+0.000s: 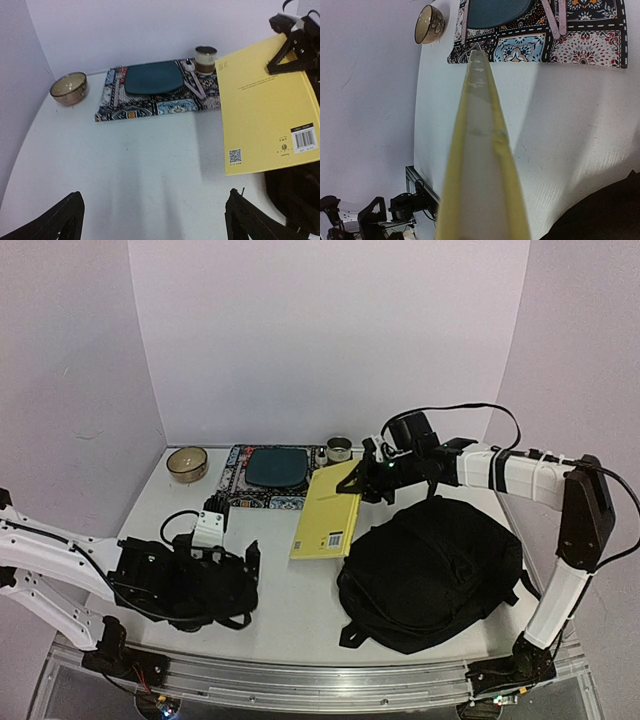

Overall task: Pack the student bag
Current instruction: Pass from the right arm to the left

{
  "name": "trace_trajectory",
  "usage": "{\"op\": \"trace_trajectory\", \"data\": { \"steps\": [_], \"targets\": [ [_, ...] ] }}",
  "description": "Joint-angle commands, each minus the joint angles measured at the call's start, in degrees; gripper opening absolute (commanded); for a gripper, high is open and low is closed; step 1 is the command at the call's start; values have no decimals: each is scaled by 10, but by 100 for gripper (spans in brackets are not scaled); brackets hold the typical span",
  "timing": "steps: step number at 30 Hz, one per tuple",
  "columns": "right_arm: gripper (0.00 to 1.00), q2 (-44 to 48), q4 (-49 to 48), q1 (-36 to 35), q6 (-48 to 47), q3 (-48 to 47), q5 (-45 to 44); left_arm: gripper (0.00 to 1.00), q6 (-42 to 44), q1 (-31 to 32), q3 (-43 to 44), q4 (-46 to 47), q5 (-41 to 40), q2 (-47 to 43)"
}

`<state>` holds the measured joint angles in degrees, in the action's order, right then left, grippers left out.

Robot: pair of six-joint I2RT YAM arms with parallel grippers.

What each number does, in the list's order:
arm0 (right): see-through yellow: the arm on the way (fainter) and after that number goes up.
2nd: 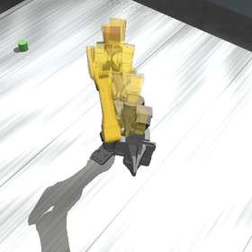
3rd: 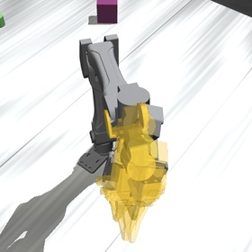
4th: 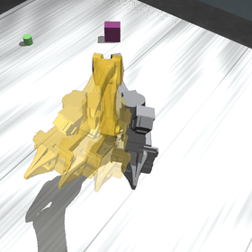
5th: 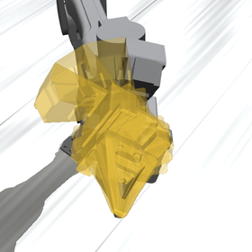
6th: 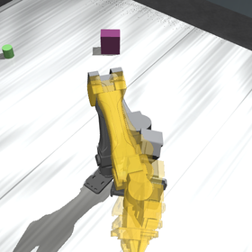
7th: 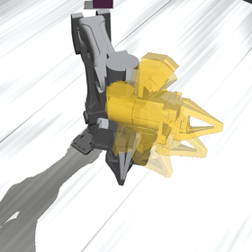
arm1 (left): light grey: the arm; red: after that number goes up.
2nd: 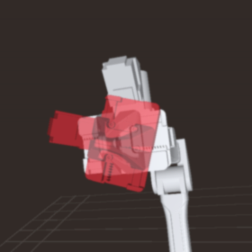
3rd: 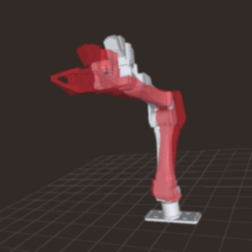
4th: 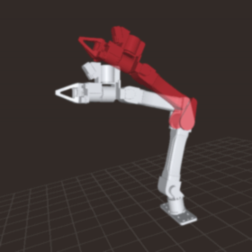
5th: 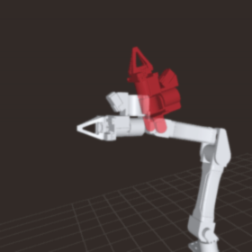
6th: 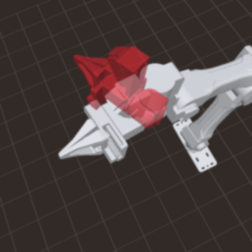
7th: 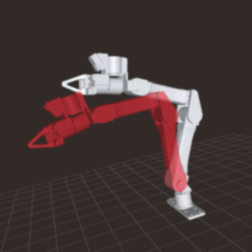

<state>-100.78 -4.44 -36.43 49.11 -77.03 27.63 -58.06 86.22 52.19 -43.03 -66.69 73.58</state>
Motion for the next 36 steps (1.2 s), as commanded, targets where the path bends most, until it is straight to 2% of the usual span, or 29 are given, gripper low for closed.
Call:
{"op": "trace_trajectory", "data": {
  "steps": [1, 4, 8, 17, 20, 24, 36],
  "targets": [
    [0, 68, -38, -3, -25, 3, 18, 99, 274, -82, -58, 308, 157, -83],
    [0, 84, -39, -3, -32, 13, 6, 99, 291, -112, -41, 313, 195, -83],
    [0, 106, -60, -3, -29, 34, -22, 99, 257, -209, -55, 358, 331, -83],
    [0, 163, -263, -3, 63, 147, -88, 99, 133, -343, -116, 520, 587, -82],
    [0, 168, -323, -3, 90, 174, -104, 99, 98, -366, -116, 548, 624, -72],
    [0, 166, -402, -3, 122, 204, -115, 99, 26, -396, -143, 634, 696, -50],
    [0, 149, -594, -5, 191, 242, -158, 99, -136, -401, -151, 820, 740, 59]
  ]
}}
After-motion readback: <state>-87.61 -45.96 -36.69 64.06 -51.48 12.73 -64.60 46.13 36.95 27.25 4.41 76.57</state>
